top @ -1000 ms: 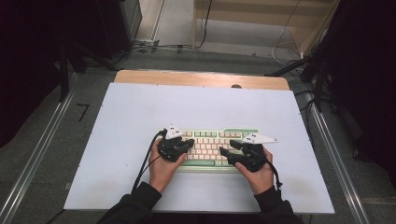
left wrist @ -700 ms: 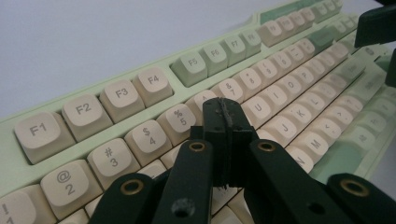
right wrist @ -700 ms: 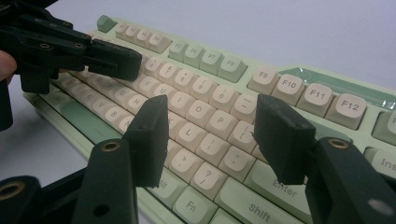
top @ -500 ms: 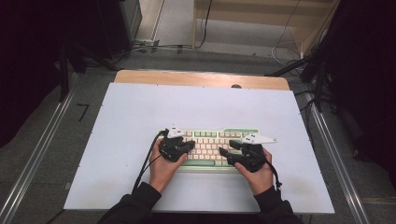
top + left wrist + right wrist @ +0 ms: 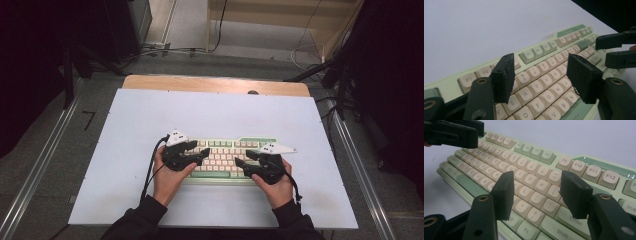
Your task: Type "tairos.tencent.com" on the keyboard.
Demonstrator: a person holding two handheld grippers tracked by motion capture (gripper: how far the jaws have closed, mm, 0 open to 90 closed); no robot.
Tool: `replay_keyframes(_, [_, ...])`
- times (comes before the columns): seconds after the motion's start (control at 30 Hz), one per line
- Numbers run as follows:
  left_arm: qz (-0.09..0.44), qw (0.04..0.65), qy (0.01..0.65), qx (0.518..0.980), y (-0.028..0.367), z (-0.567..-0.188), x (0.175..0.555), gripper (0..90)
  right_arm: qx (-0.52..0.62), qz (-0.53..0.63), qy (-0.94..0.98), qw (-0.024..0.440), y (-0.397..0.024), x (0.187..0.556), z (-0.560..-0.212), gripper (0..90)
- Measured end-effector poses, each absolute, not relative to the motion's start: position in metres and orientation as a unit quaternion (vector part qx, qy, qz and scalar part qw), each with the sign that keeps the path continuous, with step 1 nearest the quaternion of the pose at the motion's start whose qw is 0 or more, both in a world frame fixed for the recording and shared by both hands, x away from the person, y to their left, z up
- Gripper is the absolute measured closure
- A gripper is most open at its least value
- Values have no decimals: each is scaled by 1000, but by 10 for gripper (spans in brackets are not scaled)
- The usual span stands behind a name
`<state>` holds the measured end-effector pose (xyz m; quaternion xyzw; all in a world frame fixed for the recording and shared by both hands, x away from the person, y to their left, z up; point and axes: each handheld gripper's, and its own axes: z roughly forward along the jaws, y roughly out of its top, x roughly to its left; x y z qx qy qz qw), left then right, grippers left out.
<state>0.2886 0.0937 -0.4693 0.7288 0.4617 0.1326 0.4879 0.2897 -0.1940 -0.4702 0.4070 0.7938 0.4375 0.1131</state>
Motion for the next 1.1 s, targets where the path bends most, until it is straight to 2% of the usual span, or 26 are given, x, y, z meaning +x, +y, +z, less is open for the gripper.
replay_keyframes(0.23, [155, 482, 479, 717, 106, -465, 288, 296, 407, 437, 794, 113, -194, 290, -470, 437])
replay_keyframes(0.63, [175, 476, 491, 708, 118, -466, 289, 291, 406, 437, 795, 112, -194, 289, -470, 436])
replay_keyframes(0.77, [174, 472, 490, 711, 118, -468, 287, 350, 405, 436, 796, 112, -193, 289, -470, 436])
replay_keyframes(0.9, [174, 467, 488, 717, 119, -471, 286, 453, 405, 436, 796, 112, -193, 289, -470, 436])
replay_keyframes(1.0, [165, 463, 483, 724, 118, -474, 286, 563, 405, 436, 796, 112, -193, 289, -470, 436])
replay_keyframes(1.07, [152, 463, 477, 731, 118, -476, 286, 702, 405, 436, 796, 111, -193, 289, -470, 436])
replay_keyframes(1.1, [150, 461, 476, 733, 118, -476, 286, 735, 405, 436, 796, 111, -193, 289, -470, 436])
